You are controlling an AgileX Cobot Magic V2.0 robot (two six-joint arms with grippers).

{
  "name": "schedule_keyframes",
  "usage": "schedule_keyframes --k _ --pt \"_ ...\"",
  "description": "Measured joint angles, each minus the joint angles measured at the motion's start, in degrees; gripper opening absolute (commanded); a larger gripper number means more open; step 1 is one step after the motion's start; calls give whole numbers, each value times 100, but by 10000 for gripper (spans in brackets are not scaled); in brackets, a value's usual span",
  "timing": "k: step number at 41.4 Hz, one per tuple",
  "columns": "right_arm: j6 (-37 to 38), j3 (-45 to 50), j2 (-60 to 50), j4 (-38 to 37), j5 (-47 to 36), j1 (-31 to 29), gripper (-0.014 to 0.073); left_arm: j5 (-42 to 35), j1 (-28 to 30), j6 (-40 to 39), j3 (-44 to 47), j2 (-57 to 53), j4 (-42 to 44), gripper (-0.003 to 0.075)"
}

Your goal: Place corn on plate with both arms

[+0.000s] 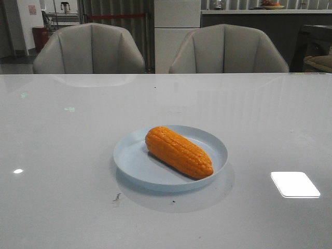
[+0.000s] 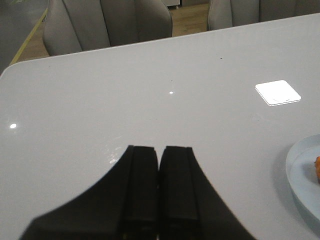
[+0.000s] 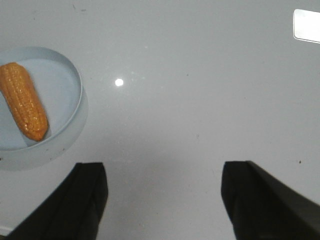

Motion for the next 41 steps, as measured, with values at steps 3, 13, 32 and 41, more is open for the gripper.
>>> schedule_keyframes --k 3,13,32,41 --pt "26 211 -228 0 -52 0 581 0 0 0 0 0 0 89" --pt "36 289 -423 0 -161 0 581 -8 0 0 0 0 0 89" --pt "50 291 -423 0 -183 0 581 -8 0 0 0 0 0 89" --pt "50 291 -423 0 -183 0 581 -8 0 0 0 0 0 89"
